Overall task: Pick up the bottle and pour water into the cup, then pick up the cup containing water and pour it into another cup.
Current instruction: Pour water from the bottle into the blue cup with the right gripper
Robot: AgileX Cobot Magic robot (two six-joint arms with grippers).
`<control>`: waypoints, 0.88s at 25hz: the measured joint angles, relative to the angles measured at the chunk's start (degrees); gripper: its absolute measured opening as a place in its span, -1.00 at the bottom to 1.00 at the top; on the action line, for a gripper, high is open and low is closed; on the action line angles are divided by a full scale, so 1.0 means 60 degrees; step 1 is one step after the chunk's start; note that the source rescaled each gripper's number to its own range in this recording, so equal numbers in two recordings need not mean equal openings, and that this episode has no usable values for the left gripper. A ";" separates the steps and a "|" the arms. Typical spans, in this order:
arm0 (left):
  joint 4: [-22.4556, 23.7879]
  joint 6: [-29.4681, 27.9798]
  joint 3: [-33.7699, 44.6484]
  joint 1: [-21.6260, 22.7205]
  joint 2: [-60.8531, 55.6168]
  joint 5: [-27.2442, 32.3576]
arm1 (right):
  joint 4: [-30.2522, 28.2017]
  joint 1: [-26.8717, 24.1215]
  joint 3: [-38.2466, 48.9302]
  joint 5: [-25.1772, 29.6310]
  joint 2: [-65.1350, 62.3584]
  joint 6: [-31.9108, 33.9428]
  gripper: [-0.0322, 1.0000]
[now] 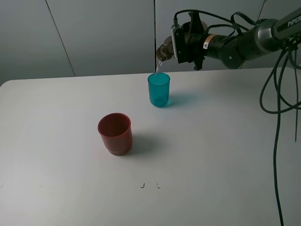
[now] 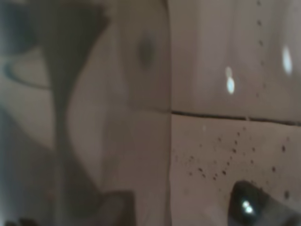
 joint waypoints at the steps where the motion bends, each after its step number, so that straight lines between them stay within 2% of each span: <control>1: 0.0000 0.0000 0.0000 0.0000 0.0000 0.0000 | 0.0021 0.0000 0.0000 0.0000 0.0000 -0.0028 -0.94; 22: 0.0000 0.0000 0.0000 0.0000 0.0000 0.0000 | 0.0162 0.0000 -0.0004 -0.0072 0.0000 -0.0572 -0.94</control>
